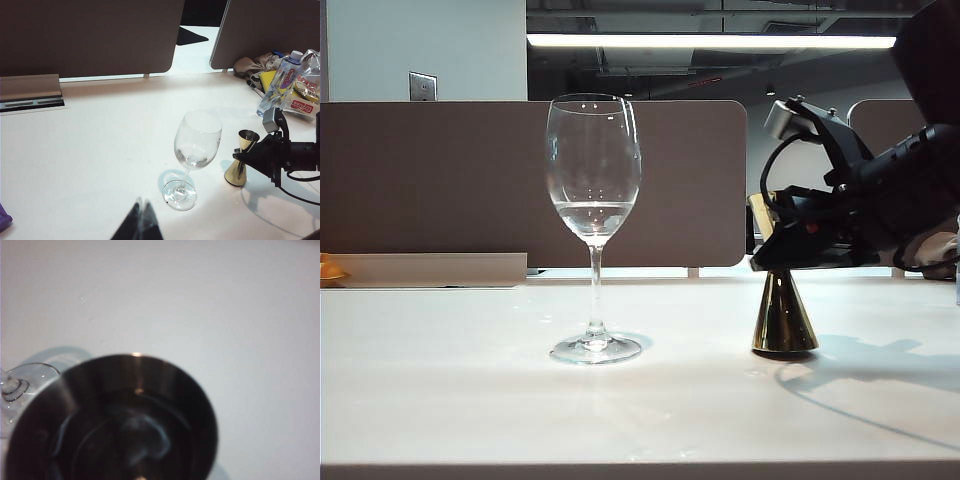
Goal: Pick up the jigger and pour the water inside into the glass.
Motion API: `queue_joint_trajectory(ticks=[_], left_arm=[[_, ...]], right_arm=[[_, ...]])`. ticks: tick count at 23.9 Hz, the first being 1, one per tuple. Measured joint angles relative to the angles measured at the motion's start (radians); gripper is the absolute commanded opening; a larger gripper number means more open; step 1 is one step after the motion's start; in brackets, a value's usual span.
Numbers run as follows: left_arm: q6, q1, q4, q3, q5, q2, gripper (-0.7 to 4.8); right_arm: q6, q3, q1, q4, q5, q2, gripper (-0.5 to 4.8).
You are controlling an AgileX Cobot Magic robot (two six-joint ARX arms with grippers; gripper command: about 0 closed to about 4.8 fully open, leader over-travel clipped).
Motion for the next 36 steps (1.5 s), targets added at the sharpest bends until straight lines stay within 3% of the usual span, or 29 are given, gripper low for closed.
queue_joint_trajectory(ticks=[10,12,23,36], left_arm=[[0.000,0.000,-0.014,0.000,0.000,0.000,-0.03],[0.000,0.000,-0.018,0.000,0.000,0.000,-0.03],[0.034,0.000,-0.019,0.000,-0.002,0.000,-0.03],[0.048,0.000,-0.019,0.000,-0.045,0.000,-0.02]], right_arm=[[0.000,0.000,0.000,-0.002,0.000,-0.007,0.35],[0.001,0.001,0.000,-0.006,0.000,-0.020,0.08],[0.003,0.008,0.001,-0.034,0.000,-0.129,-0.01],[-0.035,0.219,0.002,-0.363,0.000,-0.289,-0.01]])
